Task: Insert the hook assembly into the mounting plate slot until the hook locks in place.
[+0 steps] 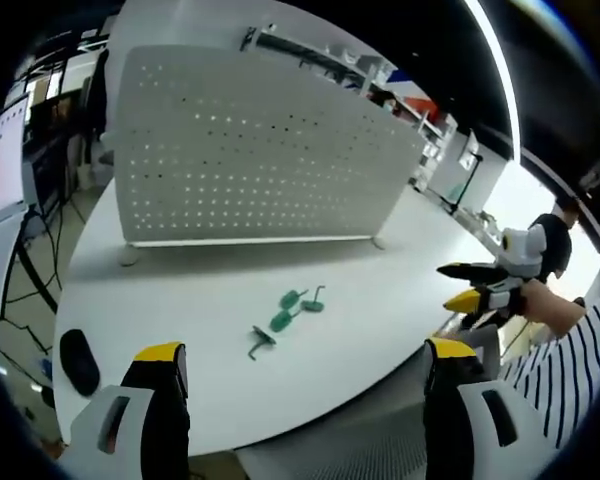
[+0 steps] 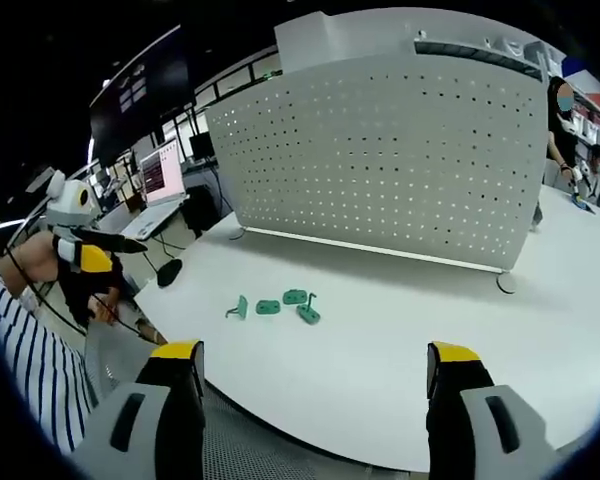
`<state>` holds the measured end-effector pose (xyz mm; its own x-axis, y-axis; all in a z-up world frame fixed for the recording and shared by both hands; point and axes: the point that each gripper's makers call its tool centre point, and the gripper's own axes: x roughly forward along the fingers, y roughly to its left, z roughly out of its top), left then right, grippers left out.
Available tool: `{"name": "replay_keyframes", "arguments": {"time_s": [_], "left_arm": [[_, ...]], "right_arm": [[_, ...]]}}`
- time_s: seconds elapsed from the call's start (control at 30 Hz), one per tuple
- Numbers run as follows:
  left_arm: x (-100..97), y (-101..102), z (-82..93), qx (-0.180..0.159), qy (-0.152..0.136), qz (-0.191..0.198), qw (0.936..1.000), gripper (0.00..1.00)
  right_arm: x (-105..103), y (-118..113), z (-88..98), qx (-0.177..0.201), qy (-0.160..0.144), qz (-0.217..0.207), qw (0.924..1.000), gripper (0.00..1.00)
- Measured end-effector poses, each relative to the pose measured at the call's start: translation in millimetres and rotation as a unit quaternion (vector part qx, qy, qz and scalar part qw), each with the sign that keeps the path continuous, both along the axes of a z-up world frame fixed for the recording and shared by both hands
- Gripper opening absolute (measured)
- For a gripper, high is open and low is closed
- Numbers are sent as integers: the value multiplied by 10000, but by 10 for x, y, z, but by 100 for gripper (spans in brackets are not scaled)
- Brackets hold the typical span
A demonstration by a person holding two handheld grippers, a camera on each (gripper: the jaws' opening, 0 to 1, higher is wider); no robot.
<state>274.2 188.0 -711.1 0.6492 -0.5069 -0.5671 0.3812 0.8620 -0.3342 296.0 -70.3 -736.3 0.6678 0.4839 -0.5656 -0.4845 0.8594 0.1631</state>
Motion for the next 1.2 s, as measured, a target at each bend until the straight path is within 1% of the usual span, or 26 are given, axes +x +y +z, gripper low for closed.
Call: {"name": "replay_keyframes", "arguments": {"time_s": [0.23, 0.3, 0.43, 0.6, 0.67, 0.73, 0.77, 0.83, 0.97, 1.2], "left_arm": [[-47, -18, -30, 87, 51, -103, 9999, 100], [-56, -36, -36, 110, 81, -171, 9998, 100], [-62, -79, -8, 107, 70, -249, 9996, 100], [-57, -66, -20, 90, 70, -214, 9997, 100], [-70, -63, -40, 78, 120, -213, 9997, 100], [-87, -72, -52, 33, 165, -223, 9996, 100], [-88, -73, -51, 15, 162, -212, 9996, 100], [-90, -61, -53, -6, 163, -186, 9997, 100], [-92, -37, -65, -24, 186, -151, 9997, 100], [-97, -23, -91, -29, 217, -135, 9997, 100]], "right_arm": [[-29, 14, -29, 4, 33, 32, 10000, 88], [-42, 24, -49, 0, 82, 57, 10000, 88], [-46, 36, -49, 23, 71, 28, 10000, 88], [-61, 39, -71, 1, 118, 62, 9999, 88], [-58, 14, -69, -36, 102, 22, 9999, 89], [-62, -5, -73, 10, 131, -12, 9999, 89], [-73, -7, -75, 130, 203, -53, 9997, 89], [-76, -24, -78, 209, 242, -107, 9994, 89], [-87, -52, -96, 134, 266, -126, 9995, 89], [-108, -81, -118, 133, 307, -167, 9993, 89]]}}
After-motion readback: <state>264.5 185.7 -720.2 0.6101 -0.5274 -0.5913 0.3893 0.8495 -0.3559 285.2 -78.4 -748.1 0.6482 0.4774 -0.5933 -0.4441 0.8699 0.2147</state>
